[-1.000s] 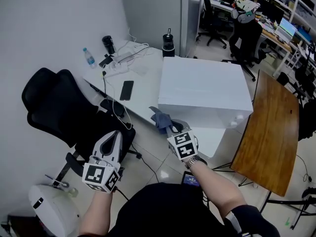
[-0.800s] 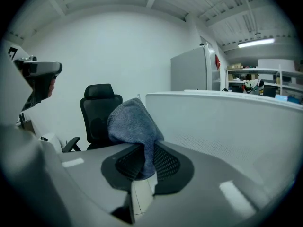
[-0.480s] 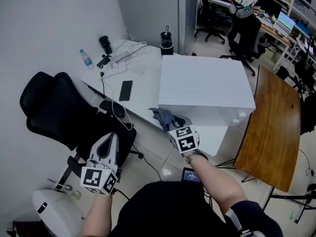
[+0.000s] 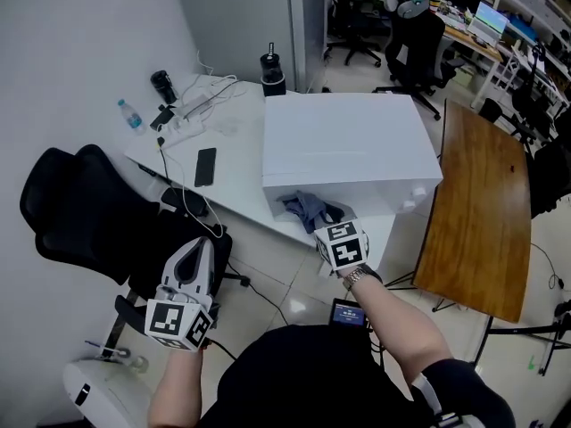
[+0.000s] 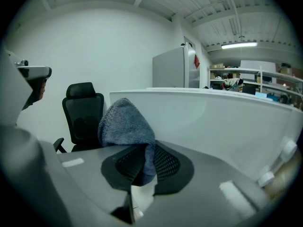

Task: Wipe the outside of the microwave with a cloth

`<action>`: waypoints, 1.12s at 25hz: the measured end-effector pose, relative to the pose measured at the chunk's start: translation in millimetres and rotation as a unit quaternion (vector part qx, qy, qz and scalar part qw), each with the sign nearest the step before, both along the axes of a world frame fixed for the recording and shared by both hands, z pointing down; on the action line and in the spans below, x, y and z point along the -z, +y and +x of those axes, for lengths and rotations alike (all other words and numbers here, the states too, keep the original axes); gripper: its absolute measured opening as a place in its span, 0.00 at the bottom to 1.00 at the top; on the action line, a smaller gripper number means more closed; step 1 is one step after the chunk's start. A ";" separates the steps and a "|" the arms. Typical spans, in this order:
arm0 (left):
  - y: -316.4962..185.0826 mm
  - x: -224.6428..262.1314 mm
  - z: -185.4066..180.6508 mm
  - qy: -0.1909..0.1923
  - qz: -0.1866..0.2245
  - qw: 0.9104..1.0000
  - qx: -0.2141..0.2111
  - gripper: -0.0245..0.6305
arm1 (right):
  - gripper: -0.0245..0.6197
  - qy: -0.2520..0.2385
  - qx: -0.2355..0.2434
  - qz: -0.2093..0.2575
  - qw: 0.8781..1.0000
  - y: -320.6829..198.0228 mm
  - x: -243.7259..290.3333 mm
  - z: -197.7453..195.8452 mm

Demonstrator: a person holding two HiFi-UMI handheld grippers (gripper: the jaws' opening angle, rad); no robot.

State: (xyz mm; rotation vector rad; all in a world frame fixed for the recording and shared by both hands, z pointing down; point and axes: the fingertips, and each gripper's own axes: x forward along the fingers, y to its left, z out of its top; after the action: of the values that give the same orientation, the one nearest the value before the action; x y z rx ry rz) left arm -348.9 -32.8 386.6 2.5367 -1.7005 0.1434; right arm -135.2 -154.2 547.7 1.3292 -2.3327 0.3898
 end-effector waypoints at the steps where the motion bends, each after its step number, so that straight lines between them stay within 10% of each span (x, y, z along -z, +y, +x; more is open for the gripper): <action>1: -1.7 0.3 3.9 0.001 0.000 1.000 -0.005 0.05 | 0.11 0.002 -0.007 -0.001 1.000 -0.1 0.3 8.2; 28: -7.9 10.8 135.9 0.001 -0.005 0.999 -0.040 0.05 | 0.11 0.017 -0.108 -0.010 0.994 2.3 4.7 206.2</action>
State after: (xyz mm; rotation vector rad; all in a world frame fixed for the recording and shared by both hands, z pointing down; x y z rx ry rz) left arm -213.1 -40.7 375.8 2.5978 -1.5945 0.1528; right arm 71.0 -151.8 543.1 1.5729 -2.1572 0.4502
